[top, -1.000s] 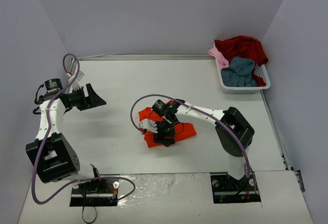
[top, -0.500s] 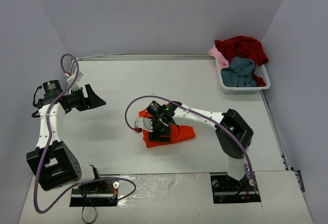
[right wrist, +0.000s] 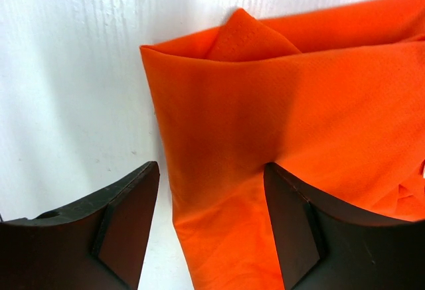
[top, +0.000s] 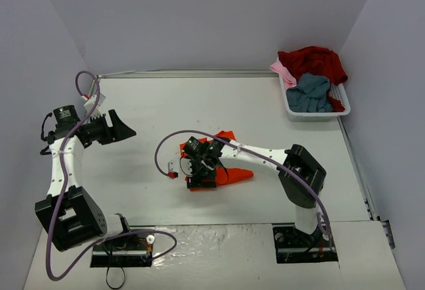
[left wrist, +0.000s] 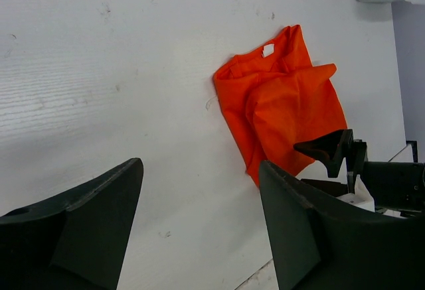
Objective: Fold and stack the t-shirts
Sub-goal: Put the neatly folded tshirt into the corner of the board with the left arm
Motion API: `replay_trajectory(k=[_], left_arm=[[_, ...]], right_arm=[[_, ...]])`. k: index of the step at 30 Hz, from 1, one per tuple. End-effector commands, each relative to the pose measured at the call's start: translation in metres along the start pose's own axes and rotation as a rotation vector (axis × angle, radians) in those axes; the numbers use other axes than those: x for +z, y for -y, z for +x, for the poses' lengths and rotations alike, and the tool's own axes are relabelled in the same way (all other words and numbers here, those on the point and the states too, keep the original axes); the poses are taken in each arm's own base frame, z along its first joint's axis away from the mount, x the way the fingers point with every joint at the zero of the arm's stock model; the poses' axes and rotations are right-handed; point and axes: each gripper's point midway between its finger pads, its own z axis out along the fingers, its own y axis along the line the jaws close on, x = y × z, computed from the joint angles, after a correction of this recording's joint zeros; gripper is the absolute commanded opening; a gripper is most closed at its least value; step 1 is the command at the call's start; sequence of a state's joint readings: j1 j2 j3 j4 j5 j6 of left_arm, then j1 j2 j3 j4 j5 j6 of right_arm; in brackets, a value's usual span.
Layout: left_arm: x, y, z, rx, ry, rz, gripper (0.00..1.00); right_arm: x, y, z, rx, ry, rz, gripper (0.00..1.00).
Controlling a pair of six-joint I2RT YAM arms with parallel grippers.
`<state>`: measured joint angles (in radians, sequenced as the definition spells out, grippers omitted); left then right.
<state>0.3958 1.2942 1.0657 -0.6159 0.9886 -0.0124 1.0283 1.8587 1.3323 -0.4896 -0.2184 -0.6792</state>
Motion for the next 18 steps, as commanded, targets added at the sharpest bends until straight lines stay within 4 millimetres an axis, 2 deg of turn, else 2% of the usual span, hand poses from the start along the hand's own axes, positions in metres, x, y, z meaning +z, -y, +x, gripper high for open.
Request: replay_trajectory(k=[1, 7, 13, 15, 16, 18], left_arm=[[-0.008, 0.008, -0.01, 0.044, 0.051, 0.001, 0.69], [-0.009, 0.008, -0.008, 0.039, 0.061, 0.002, 0.7], [-0.01, 0.009, -0.008, 0.03, 0.071, 0.0, 0.72], [-0.01, 0.01, -0.008, 0.019, 0.073, 0.003, 0.73], [-0.009, 0.008, -0.006, 0.013, 0.077, 0.0, 0.73], [-0.008, 0.008, -0.004, -0.011, 0.088, -0.006, 0.76]], right_arm=[[-0.007, 0.0, -0.01, -0.008, 0.009, 0.007, 0.61], [0.02, -0.011, 0.002, -0.011, -0.038, -0.063, 0.61], [0.044, -0.013, 0.008, -0.003, -0.071, -0.096, 0.59], [0.05, -0.013, 0.009, 0.003, -0.081, -0.102, 0.47], [0.051, -0.009, 0.006, 0.017, -0.079, -0.094, 0.29], [0.055, -0.006, 0.008, 0.027, -0.093, -0.088, 0.06]])
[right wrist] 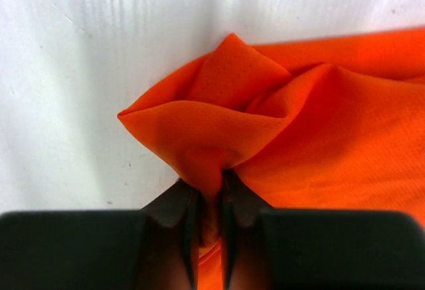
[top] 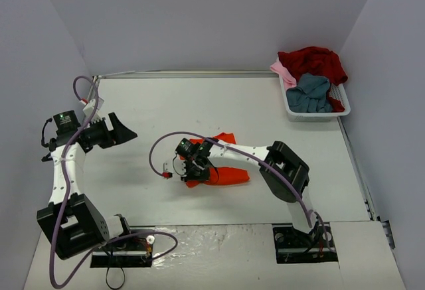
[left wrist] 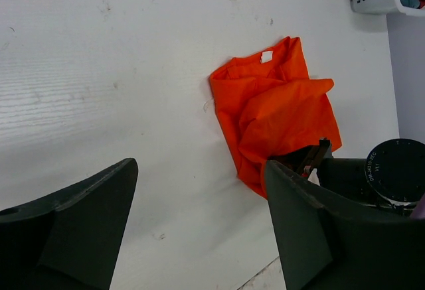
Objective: Fold and stack the t-shirts
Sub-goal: Put the neatly folded tshirt into the corner of the board with the left arm
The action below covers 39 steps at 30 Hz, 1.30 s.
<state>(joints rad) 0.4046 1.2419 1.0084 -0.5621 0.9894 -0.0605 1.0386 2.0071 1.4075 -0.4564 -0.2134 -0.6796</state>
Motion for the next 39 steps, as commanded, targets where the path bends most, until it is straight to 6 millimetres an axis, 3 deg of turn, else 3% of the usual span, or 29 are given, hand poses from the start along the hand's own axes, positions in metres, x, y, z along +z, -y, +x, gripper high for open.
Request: replay_trajectory(k=[1, 9, 17, 24, 34, 39], left_arm=[[-0.004, 0.005, -0.007, -0.001, 0.059, -0.001, 0.77], [0.003, 0.003, 0.0, -0.096, 0.085, 0.017, 0.82], [0.022, -0.005, 0.009, -0.306, 0.031, 0.049, 0.73], [0.06, -0.01, 0.02, -0.417, -0.128, 0.116, 0.71], [0.125, 0.019, 0.058, -0.487, -0.347, 0.23, 0.72], [0.164, 0.051, 0.074, -0.473, -0.409, 0.278, 0.78]], right_arm=[[0.017, -0.011, 0.014, 0.035, -0.058, -0.06, 0.02], [0.015, 0.01, 0.014, 0.078, -0.063, -0.028, 0.0], [-0.003, 0.022, 0.011, 0.095, -0.034, 0.009, 0.0], [-0.02, 0.04, 0.006, 0.079, -0.028, 0.055, 0.0], [-0.026, 0.06, -0.015, 0.074, 0.0, 0.072, 0.0], [-0.017, 0.06, -0.014, 0.078, -0.014, 0.051, 0.0]])
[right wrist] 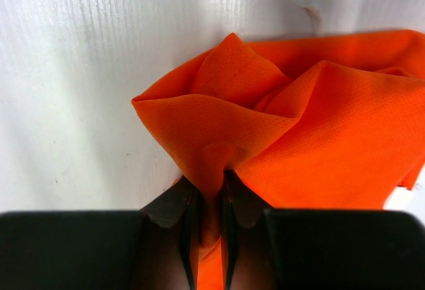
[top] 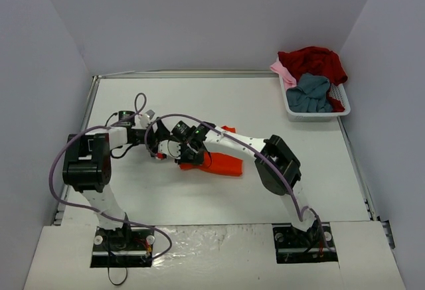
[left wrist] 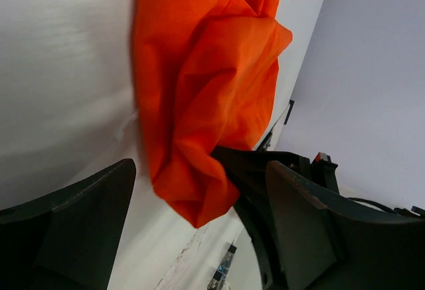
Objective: Fold and stack the t-shirts
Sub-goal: Put the neatly folded tshirt into the corner of the board with the left arm
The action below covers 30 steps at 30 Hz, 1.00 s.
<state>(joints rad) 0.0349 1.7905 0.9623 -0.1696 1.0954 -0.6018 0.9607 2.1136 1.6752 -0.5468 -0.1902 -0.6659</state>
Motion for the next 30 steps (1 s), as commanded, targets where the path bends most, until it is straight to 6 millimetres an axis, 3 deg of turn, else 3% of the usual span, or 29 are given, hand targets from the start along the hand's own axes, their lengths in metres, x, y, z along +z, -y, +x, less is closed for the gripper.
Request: replay_trajectory(k=[1, 6, 9, 12, 18, 23, 30], left_arm=[[0.023, 0.031, -0.009, 0.058, -0.001, 0.059, 0.78], [0.057, 0.023, 0.007, 0.057, -0.073, 0.06, 0.81], [0.063, 0.015, 0.015, 0.046, -0.102, 0.046, 0.84], [0.058, 0.008, 0.024, 0.039, -0.141, 0.006, 0.88], [0.036, 0.011, 0.016, 0.069, -0.106, -0.006, 0.97], [0.021, 0.011, 0.02, 0.108, -0.086, -0.028, 0.97], [0.023, 0.007, 0.024, 0.114, -0.081, -0.063, 0.94]], right_arm=[[0.002, -0.006, 0.011, -0.002, -0.054, -0.038, 0.0], [0.005, -0.007, 0.019, 0.003, -0.07, -0.049, 0.0], [0.003, -0.004, 0.022, 0.009, -0.072, -0.043, 0.0], [-0.003, 0.003, 0.023, 0.027, -0.056, -0.033, 0.0], [-0.019, 0.022, 0.027, 0.068, -0.031, 0.004, 0.0], [-0.028, 0.028, 0.026, 0.074, -0.019, 0.026, 0.0], [-0.035, 0.037, 0.02, 0.074, -0.003, 0.049, 0.0]])
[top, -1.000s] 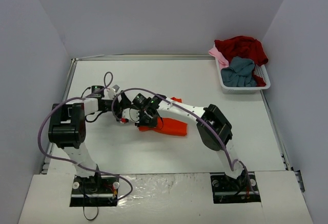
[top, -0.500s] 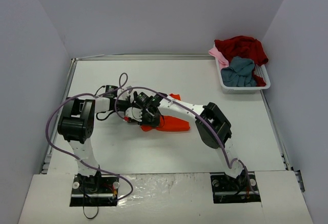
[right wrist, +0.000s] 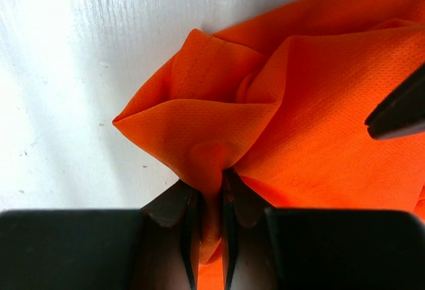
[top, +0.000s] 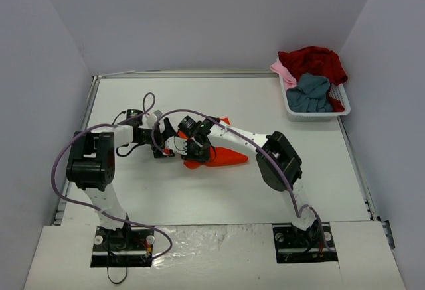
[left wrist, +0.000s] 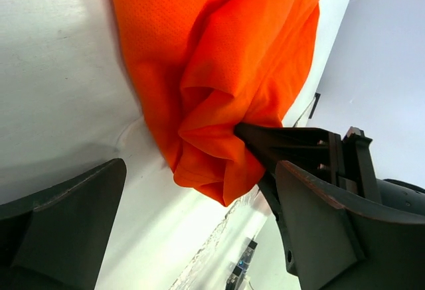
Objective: Fold and stack the t-shirts
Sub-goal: Put the neatly folded tshirt into the corner of the board with the left arm
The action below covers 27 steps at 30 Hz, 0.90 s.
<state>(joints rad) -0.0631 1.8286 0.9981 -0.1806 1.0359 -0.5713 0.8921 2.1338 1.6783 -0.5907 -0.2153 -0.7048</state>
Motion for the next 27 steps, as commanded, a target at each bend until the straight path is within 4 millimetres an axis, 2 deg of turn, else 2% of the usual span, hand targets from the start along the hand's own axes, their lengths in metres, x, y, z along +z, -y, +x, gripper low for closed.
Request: replay_trajectory(k=[1, 11, 20, 27], left_arm=[[-0.003, 0.005, 0.013, 0.044, -0.021, -0.016, 0.94], [0.015, 0.005, 0.016, 0.035, -0.048, -0.015, 0.94], [0.026, 0.013, 0.014, 0.02, -0.057, 0.014, 0.94], [0.029, 0.01, 0.009, 0.01, -0.047, 0.004, 0.94]], right_arm=[[-0.041, 0.024, -0.011, 0.041, 0.048, 0.088, 0.0], [-0.051, 0.034, -0.028, 0.037, 0.075, 0.101, 0.0], [-0.04, 0.03, -0.032, 0.027, 0.06, 0.074, 0.0], [-0.027, 0.02, -0.033, 0.017, 0.039, 0.038, 0.0]])
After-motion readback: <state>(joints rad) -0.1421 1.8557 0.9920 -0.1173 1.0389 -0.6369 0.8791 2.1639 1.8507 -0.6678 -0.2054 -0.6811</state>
